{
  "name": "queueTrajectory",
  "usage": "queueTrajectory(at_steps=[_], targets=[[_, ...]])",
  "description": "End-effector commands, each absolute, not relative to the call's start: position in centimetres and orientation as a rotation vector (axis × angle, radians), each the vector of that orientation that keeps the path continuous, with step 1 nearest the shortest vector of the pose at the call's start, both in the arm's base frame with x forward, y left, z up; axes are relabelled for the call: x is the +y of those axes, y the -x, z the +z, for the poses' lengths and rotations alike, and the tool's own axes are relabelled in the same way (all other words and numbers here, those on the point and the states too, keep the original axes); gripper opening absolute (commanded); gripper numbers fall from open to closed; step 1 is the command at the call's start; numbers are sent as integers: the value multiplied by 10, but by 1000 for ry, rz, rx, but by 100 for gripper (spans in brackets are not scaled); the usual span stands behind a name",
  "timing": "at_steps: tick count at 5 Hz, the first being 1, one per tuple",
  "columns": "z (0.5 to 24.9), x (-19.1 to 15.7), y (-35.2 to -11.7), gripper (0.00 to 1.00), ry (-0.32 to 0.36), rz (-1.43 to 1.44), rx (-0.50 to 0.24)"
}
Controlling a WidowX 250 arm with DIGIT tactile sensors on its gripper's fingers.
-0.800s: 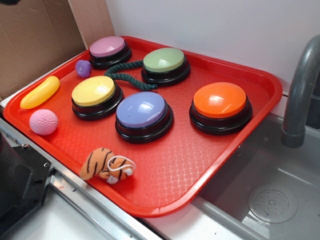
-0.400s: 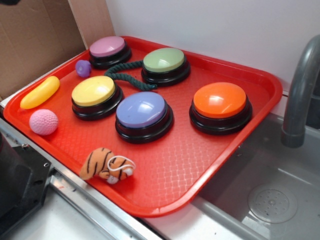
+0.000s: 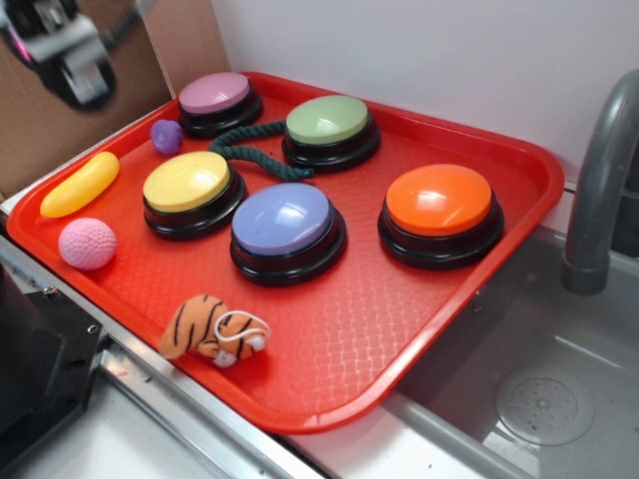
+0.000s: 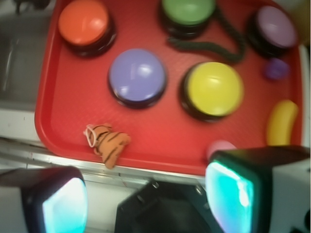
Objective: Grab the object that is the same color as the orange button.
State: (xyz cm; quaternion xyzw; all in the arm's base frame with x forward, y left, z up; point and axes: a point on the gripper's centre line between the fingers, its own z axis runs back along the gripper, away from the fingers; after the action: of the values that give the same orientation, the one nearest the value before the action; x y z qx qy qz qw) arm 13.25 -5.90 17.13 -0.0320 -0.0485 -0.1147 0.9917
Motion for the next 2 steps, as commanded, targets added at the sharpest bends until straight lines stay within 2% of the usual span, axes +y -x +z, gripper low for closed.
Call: queueTrajectory(at_steps=[1,2], targets=[[115,-103,-143,100,75,-396,-161],[92,-111,-142,100,84,-383,-132]])
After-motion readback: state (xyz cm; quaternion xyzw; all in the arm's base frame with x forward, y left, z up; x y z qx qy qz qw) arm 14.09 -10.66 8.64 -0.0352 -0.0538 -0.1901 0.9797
